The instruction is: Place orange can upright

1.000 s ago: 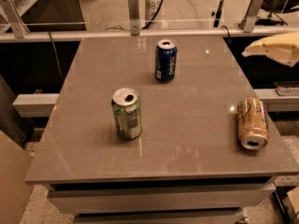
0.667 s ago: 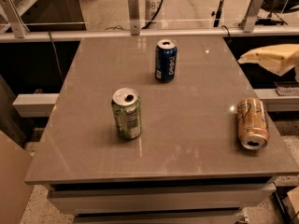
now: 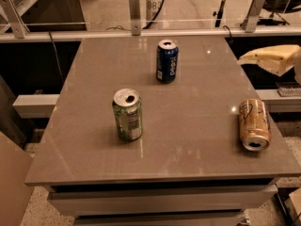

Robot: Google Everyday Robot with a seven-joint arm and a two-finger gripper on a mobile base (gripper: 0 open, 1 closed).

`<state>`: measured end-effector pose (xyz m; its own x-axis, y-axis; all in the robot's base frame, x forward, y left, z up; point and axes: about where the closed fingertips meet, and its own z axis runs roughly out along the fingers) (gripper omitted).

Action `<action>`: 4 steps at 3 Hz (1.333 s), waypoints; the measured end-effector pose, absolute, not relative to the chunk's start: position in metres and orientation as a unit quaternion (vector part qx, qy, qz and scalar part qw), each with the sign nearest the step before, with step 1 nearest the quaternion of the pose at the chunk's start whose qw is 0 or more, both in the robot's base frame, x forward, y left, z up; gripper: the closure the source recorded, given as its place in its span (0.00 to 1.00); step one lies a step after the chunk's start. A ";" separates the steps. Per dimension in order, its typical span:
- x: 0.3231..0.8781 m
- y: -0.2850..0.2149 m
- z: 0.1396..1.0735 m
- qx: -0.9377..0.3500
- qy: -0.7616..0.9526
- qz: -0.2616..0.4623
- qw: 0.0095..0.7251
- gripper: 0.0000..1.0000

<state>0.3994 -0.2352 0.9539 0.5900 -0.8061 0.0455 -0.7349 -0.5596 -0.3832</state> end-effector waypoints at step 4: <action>0.389 -0.269 0.899 -0.907 0.387 -0.032 0.163 0.00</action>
Offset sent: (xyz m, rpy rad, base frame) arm -0.0118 -0.0294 -0.0385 0.0849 0.1195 0.1169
